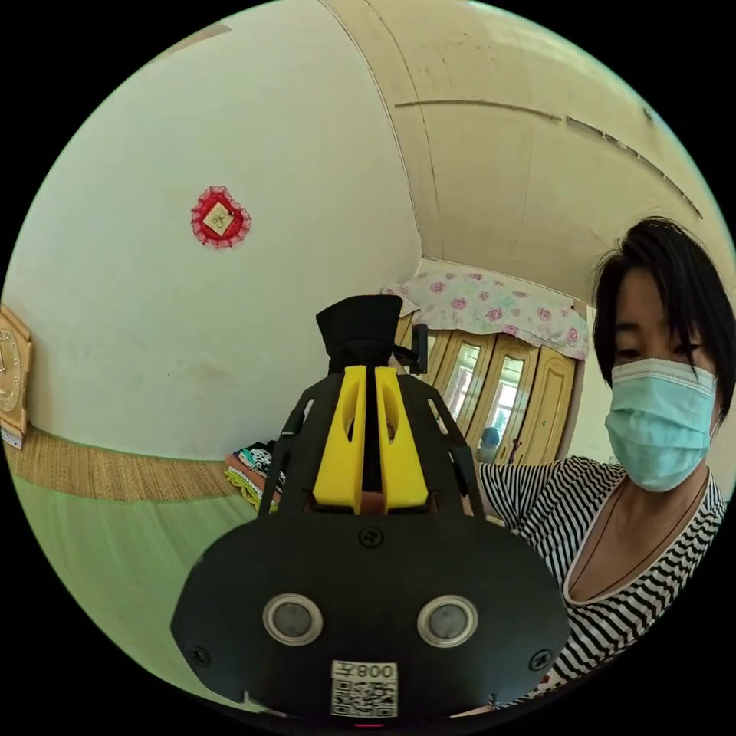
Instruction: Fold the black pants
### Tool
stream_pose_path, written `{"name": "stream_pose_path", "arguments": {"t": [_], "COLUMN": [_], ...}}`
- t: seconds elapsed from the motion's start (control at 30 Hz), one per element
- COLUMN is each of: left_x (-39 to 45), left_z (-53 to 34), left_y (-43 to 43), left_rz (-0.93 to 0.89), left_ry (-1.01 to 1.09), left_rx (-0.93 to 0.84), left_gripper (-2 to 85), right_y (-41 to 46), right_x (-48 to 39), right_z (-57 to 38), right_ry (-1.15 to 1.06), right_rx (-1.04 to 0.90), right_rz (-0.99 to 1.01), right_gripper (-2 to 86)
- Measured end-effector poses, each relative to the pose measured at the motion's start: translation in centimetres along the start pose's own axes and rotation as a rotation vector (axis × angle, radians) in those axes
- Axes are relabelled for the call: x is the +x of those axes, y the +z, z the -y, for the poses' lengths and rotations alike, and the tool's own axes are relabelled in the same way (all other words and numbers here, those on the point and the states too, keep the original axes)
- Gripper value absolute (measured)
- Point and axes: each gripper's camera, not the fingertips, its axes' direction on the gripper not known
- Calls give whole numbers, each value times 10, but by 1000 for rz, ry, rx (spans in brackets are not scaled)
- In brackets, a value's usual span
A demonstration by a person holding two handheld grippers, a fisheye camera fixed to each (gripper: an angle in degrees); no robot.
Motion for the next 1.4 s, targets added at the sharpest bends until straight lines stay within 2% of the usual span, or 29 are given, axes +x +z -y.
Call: {"name": "stream_pose_path", "arguments": {"t": [0.13,0.27,0.33,0.4,0.47,0.5,0.53,0.63,0.8,1.0,1.17,1.33,1.4], "left_x": [-58,-122,-147,-176,-224,-237,-257,-281,-288,-323,-360,-380,-383], "left_z": [-12,-56,-82,-113,-159,-172,-196,-236,-240,-238,-243,-249,-251], "left_y": [-64,-139,-170,-197,-232,-241,-258,-287,-280,-203,-124,-68,-55], "left_rz": [180,453,620,803,963,983,990,951,887,731,622,590,581], "left_ry": [-55,-227,-319,-427,-642,-712,-839,-972,-880,-794,-749,-729,-732], "left_rx": [144,228,229,205,121,96,59,80,80,-216,-402,-535,-537], "left_gripper": [20,20,21,22,24,24,25,25,26,27,27,24,21], "right_y": [115,306,391,494,546,567,573,572,495,360,331,345,347], "right_x": [-61,-153,-196,-248,-273,-280,-281,-256,-169,-103,-112,-124,-125], "right_z": [62,76,57,5,-42,-70,-81,-123,-185,-265,-327,-345,-342], "right_ry": [-129,-230,-247,-235,-211,-190,-175,-65,82,432,555,550,517], "right_rx": [-62,-318,-472,-729,-903,-981,-1002,-1008,-1047,-1012,-1127,-1154,-1162], "right_rz": [129,359,425,466,506,527,530,565,413,194,128,70,13], "right_gripper": [17,26,33,27,20,19,20,32,80,96,109,89,71]}}
